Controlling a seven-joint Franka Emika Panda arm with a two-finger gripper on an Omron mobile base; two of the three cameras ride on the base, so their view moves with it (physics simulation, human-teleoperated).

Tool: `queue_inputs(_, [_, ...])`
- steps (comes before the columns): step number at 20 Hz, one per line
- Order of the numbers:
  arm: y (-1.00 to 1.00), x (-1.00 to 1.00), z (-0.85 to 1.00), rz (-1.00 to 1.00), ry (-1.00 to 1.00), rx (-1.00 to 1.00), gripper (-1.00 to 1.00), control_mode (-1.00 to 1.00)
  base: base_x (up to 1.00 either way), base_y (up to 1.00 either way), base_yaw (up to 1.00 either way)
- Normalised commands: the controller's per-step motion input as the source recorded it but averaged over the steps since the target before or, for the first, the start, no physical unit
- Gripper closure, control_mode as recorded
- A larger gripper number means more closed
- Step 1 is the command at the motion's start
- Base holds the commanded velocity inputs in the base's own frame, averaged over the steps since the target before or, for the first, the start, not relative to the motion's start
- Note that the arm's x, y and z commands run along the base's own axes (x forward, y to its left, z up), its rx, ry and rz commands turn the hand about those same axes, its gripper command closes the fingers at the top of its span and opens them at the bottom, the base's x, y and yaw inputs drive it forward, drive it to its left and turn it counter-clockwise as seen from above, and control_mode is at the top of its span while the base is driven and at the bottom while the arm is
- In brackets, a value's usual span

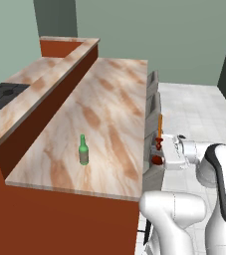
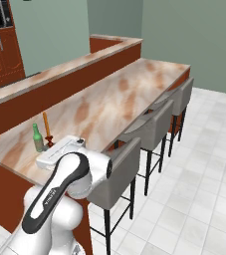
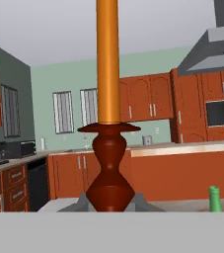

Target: Get the candle and the beer from the cabinet and move them to the dining counter.

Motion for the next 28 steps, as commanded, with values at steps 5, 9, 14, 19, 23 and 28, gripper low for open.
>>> queue_inputs(5, [0.18,0.13,-0.12,0.0,0.0,0.02,1.0,-1.0,0.0,0.0,0.0])
queue_inputs(9, [0.19,0.14,-0.14,-0.02,0.0,0.0,1.0,-1.0,0.0,0.0,0.0])
queue_inputs(14, [0.21,0.12,-0.21,-0.02,0.0,0.0,1.0,-1.0,0.0,0.0,0.0])
queue_inputs(19, [0.16,0.12,-0.43,0.0,-0.02,0.0,1.0,-1.0,0.0,0.0,0.0])
queue_inputs(23, [0.08,0.08,-0.56,0.0,-0.14,0.0,1.0,-1.0,0.0,0.0,0.0])
queue_inputs(28, [0.11,0.07,-0.53,0.0,-0.18,0.0,1.0,-1.0,0.0,0.0,0.0])
